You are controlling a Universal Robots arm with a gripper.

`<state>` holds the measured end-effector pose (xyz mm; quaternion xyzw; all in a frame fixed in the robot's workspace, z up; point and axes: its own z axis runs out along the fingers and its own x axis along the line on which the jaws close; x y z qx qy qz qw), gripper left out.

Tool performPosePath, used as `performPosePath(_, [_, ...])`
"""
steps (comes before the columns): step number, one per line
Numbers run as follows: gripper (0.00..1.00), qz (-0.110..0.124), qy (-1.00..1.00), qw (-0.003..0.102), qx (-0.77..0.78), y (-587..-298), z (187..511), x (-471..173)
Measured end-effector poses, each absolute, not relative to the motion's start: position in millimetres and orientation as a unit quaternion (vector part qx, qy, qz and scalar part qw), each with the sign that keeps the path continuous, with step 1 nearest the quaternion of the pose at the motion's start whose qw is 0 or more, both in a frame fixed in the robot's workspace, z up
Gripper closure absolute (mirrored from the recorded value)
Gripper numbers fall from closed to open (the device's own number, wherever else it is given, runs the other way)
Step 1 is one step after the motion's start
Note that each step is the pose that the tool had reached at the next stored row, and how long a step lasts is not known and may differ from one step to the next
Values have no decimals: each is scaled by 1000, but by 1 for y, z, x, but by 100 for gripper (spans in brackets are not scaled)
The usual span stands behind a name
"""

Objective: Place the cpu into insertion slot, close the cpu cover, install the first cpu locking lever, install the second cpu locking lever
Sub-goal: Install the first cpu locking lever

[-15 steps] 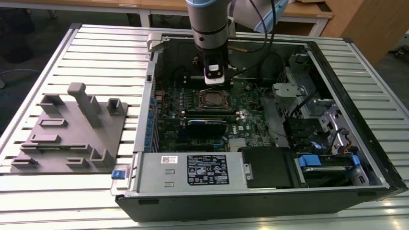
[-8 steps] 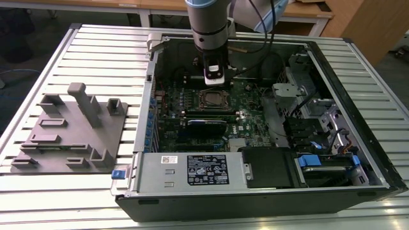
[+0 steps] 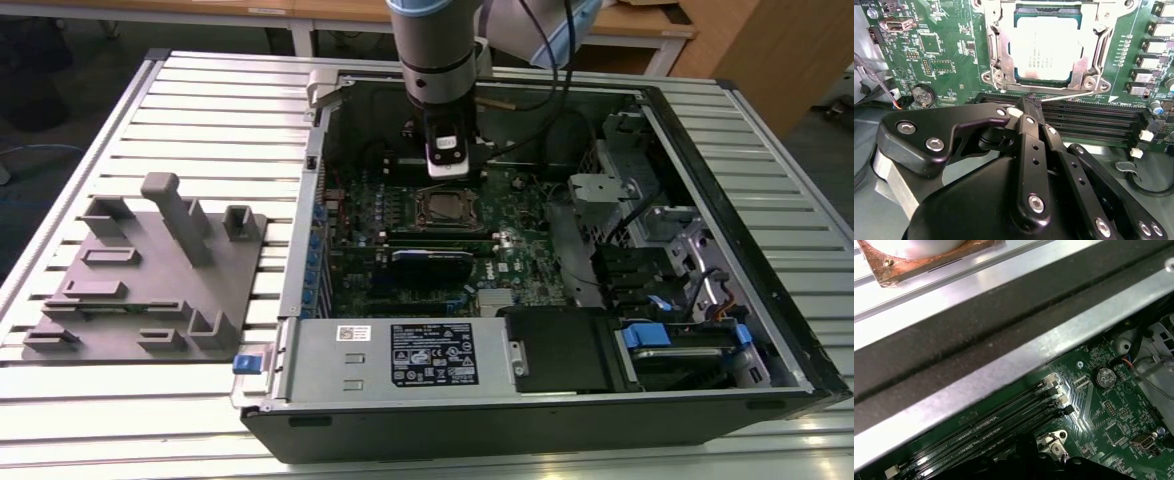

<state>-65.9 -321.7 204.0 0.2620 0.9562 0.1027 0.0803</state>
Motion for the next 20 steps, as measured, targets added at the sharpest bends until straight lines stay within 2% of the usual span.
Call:
performPosePath(12, [89,101,956,81,264,-316,204,-66])
performPosePath(16, [89,103,955,89,264,-316,204,-66])
performPosePath(20, [89,103,955,89,263,-316,204,-66])
